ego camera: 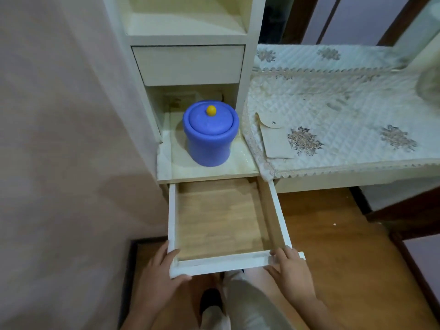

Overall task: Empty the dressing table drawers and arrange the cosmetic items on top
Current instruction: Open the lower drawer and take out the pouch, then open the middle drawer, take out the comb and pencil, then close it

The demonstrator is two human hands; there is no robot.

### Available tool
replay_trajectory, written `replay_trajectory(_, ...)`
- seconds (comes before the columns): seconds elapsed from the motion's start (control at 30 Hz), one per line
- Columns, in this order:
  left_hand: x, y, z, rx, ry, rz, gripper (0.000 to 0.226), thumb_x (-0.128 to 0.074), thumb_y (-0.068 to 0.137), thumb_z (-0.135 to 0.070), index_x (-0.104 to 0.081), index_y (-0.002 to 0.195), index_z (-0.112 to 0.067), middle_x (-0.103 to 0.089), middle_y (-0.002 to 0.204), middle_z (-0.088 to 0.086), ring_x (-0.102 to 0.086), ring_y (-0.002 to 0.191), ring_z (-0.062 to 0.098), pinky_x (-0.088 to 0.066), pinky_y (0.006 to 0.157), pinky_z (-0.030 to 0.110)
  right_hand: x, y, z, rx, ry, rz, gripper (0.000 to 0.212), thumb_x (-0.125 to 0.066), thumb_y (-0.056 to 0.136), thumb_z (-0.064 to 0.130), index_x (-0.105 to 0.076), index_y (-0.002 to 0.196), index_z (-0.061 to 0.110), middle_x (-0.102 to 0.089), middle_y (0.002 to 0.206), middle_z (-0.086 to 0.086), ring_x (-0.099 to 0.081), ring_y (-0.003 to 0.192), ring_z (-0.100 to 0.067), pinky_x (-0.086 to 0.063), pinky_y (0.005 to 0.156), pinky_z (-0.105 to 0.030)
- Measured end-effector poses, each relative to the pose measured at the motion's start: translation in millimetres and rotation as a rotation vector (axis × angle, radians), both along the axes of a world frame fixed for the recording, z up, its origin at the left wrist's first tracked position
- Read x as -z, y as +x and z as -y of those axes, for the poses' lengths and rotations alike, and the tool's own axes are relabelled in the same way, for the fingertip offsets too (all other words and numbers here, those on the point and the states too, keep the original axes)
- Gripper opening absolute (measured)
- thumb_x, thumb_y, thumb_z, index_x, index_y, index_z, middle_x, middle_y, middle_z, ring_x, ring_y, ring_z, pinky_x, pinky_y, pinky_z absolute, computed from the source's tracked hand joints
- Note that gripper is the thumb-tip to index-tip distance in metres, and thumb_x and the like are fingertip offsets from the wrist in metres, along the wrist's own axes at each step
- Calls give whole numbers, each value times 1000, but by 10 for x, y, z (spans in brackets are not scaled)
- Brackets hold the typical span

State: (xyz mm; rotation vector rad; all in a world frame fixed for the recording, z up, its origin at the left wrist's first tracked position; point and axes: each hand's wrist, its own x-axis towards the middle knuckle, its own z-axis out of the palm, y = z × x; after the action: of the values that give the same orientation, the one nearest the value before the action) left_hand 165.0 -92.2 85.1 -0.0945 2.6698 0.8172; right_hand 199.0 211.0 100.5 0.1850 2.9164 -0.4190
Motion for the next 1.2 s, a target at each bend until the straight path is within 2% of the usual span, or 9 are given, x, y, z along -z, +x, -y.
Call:
replay_trajectory(0.07,-5,-118,-27,-10,-14,-17,76,-75,66,-45,-44,133,-27,-23,153,-9,-30,135,17,-30,110,35,-15,-159,-4,-30,67,15,42,-88,43,41,-58,69,29,-60,65,10,-61,59,-14,-34,46,-19)
replay_trajectory(0.17,-10,-366,-84,-15,-32,-60,75,-74,70,-41,-40,136,-27,-25,152,-7,-24,137,18,-27,111,35,-59,-484,-15,-73,149,-65,50,-88,35,48,-59,69,26,-63,68,10,-63,61,-14,-48,48,-23)
replay_trajectory(0.3,-33,-840,-119,128,-177,-245,85,-84,58,-31,-45,132,-20,-38,146,6,-33,133,26,-33,104,36,-67,-1074,-41,-152,196,-137,84,-90,31,47,-59,105,20,-69,102,-1,-54,101,-21,-55,77,-38)
replay_trajectory(0.37,-46,-1092,-147,212,-197,-309,93,-89,46,-23,-45,127,-14,-39,139,10,-25,135,24,-18,109,27,-52,-1386,-46,-215,194,-141,104,-90,30,43,-49,123,19,-62,121,-5,-41,116,-23,-35,101,-42)
replay_trajectory(0.47,-60,-1446,-198,261,-255,-350,102,-85,46,-17,-35,134,-9,-35,140,11,-7,143,18,2,112,18,-42,-1765,-55,-278,176,-123,114,-91,32,37,-41,132,17,-46,133,-5,-35,124,-25,-1,112,-40)
replay_trajectory(0.6,-45,-1741,-209,250,-319,-365,97,-82,49,-18,-35,133,-13,-50,131,12,-37,120,25,-16,105,26,75,-2061,-127,-347,188,-159,103,-90,36,36,-43,127,21,-61,123,-6,-37,120,-25,-4,109,-42)
replay_trajectory(0.73,1,-1921,-221,174,-353,-448,72,-76,55,-27,-47,120,-18,-60,109,8,-43,97,24,-35,87,32,163,-2245,-158,-340,136,-242,81,-88,42,32,-47,112,28,-42,118,-2,-41,110,-24,-26,96,-41)
replay_trajectory(0.87,18,-1952,-274,87,-404,-485,51,-46,66,-41,-49,112,-20,-52,99,4,-43,86,27,-52,69,42,182,-2332,-151,-308,101,-317,68,-87,45,27,-49,102,32,-42,113,1,-42,104,-21,-28,85,-37)
replay_trajectory(1.2,-56,-1643,-396,15,-256,-487,48,-39,73,-28,-63,106,-4,-65,113,19,-42,111,26,-30,93,34,-80,-2198,-240,-337,52,-303,48,-65,65,35,-50,111,33,-61,111,2,-49,107,-17,-42,92,-34)
